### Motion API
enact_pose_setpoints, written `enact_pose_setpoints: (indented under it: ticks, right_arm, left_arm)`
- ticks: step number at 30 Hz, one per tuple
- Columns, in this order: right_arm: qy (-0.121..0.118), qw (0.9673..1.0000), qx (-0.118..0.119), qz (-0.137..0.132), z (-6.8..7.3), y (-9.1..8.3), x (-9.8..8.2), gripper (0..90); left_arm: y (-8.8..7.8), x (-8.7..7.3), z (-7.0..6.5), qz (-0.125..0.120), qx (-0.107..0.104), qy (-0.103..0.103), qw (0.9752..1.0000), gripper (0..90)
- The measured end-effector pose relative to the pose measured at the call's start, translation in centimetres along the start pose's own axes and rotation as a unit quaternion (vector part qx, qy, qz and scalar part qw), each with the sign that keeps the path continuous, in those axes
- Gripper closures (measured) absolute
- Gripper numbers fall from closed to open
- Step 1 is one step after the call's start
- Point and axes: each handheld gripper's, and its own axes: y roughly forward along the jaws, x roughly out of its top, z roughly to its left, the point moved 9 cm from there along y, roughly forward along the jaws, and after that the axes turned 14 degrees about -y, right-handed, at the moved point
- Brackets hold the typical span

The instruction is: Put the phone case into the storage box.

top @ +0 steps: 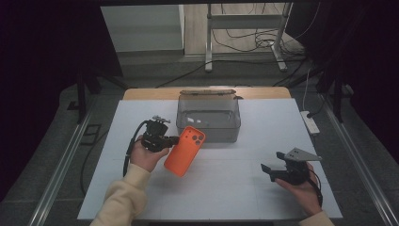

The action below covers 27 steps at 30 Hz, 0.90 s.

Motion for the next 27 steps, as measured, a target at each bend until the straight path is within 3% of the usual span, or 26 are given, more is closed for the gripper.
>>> enact_pose_setpoints:
  ticks: [11,27]
  right_arm:
    - [0.0,1.0,0.001,-0.002,0.0,0.0,0.0,18.3]
    - [0.022,0.9998,-0.001,0.001,-0.2,0.3,-0.2,18.3]
  left_arm:
    - [0.7,-0.1,-1.3,-0.015,-0.024,0.019,0.9994,89.1]
    - [0.3,0.4,-2.6,-0.037,-0.067,0.046,0.996,89.1]
